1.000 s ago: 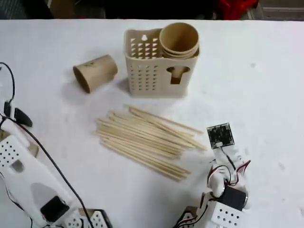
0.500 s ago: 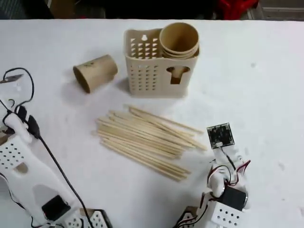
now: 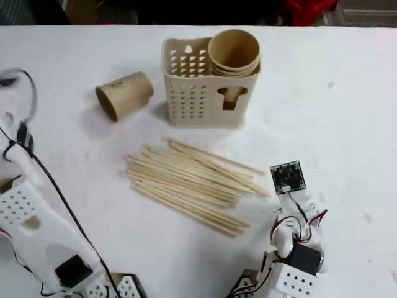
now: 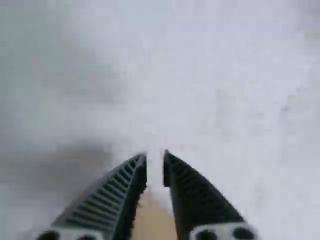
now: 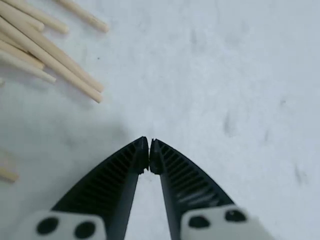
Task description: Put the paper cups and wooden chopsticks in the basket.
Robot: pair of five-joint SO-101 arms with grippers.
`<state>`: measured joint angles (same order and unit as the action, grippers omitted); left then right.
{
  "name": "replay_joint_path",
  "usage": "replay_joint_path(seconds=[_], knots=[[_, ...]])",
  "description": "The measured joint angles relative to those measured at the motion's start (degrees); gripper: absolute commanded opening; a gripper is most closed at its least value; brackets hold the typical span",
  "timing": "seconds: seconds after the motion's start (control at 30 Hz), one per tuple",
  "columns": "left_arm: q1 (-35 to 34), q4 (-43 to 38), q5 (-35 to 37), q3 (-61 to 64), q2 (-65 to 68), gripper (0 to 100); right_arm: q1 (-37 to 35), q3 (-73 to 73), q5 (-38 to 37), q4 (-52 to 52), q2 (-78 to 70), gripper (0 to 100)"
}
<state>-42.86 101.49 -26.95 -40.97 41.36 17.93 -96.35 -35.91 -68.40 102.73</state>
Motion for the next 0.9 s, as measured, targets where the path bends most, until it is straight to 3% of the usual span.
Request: replay_joint_path(seconds=[0.3,0.57,0.9], knots=[[-7.91,0.35,3.52,2.73,-13.36,27,0.0,0.0,0.0,0.0,0.0,2.1],[-10.29,0.35,2.55,10.29,-13.63,26,0.0,0.0,0.0,0.0,0.0,2.1],[-10.46,-0.53,2.11,10.81,-9.14,26,0.0,0.0,0.0,0.0,0.0,2.1]])
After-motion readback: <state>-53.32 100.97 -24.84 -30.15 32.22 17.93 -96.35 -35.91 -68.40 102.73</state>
